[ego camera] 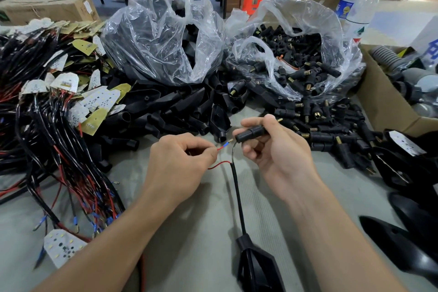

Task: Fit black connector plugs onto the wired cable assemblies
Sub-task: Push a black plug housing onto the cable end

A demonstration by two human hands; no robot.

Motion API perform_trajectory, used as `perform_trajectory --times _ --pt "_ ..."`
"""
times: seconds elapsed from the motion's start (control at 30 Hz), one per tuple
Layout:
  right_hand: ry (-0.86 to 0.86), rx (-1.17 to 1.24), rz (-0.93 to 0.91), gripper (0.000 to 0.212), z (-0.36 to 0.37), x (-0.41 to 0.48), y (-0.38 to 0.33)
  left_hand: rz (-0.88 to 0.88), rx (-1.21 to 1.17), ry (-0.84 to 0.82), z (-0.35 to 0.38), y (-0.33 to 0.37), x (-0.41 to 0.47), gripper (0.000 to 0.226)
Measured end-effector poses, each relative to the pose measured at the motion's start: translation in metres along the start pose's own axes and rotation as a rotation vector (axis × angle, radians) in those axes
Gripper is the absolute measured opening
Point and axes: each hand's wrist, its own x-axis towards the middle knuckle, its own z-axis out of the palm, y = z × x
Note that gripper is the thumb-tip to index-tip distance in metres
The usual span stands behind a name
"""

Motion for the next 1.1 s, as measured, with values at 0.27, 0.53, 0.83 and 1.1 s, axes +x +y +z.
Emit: perform_trajectory --times 0.27,0.53,0.83,1.1 --pt "-0.027 -0.106 -0.070 0.046 0.0001 0.0008 0.0011 0.043 0.009 -0.042 0.0008 -0.0013 0.0002 0.021" --pt "-0.058 -0.133 -0.067 0.046 -0.0024 0.0018 -0.0008 0.081 -0.040 -0.023 -0.0011 0.0027 -0.0015 0.007" --pt "-0.063 -0.204 -0.055 0.043 -0.0014 0.0013 0.0014 0.036 -0.047 -0.005 -0.0017 0.0005 -0.0010 0.029" --pt "-0.091 -0.166 -0.049 0.040 -0.0006 0.0007 0.0039 0.005 -0.061 -0.019 -0.0001 0.0053 -0.0070 0.028"
